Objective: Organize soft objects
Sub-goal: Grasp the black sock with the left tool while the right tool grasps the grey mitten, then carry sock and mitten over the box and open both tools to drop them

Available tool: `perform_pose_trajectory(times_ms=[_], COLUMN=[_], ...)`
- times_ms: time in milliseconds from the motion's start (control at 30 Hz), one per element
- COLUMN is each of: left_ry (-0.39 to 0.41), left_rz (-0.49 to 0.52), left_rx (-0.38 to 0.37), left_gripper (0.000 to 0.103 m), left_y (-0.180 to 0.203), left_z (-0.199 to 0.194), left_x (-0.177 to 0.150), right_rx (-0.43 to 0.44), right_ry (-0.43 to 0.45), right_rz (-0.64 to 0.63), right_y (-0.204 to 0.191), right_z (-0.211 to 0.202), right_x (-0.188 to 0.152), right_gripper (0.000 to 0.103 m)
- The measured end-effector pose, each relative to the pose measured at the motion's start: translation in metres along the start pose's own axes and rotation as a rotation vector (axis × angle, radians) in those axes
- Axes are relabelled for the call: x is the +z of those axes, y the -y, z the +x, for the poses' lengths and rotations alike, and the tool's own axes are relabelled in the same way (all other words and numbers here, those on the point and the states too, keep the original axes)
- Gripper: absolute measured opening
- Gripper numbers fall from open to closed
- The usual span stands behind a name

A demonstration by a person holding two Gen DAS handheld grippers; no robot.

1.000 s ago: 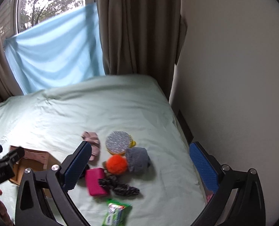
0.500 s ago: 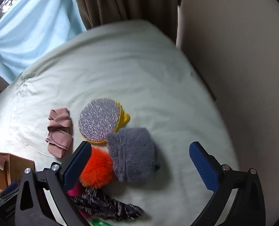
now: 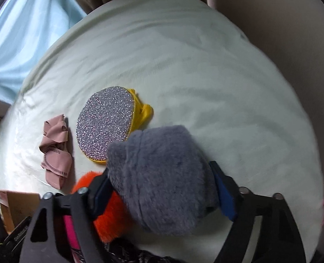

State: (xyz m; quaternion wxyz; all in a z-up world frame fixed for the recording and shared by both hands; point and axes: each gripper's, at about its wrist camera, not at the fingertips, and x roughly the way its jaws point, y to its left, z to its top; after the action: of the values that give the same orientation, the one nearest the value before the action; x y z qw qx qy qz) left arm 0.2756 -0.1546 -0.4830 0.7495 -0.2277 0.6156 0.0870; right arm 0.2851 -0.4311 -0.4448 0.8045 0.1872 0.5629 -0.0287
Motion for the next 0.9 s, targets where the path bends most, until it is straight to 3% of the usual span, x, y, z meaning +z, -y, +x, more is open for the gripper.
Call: perform_pose_trajectory(times_ms=[67, 233, 400, 733, 900], left_ry=[-0.035, -0.023, -0.01, 0.046, 0.096], left_rz=[0.015, 0.086, 0.128, 0.173, 0.203], left_rx=[-0.001, -0.009, -0.021, -0.064, -0.1], left_gripper=[0.039, 0.024, 0.02, 0.02, 0.02], left_y=[0.001, 0.007, 0.017, 0.027, 0.039], left_z=[0.009, 0.012, 0.004, -0.039, -0.096], left_x=[0.002, 0.0, -0.001, 0.009, 0.011], right_rx=[0.009, 0.015, 0.007, -0.009, -0.01], right_ry=[0.0, 0.001, 0.017, 0.091, 0.147], right_rz=[0.016, 0.024, 0.002, -0.022, -0.047], right_y=[0.003, 0.009, 0.01, -0.002, -0.026], right_z=[0.0, -0.003, -0.009, -0.061, -0.103], right_x=[0.0, -0.001, -0.004, -0.007, -0.005], right_gripper=[0.07, 0.057, 0.047, 0.046, 0.046])
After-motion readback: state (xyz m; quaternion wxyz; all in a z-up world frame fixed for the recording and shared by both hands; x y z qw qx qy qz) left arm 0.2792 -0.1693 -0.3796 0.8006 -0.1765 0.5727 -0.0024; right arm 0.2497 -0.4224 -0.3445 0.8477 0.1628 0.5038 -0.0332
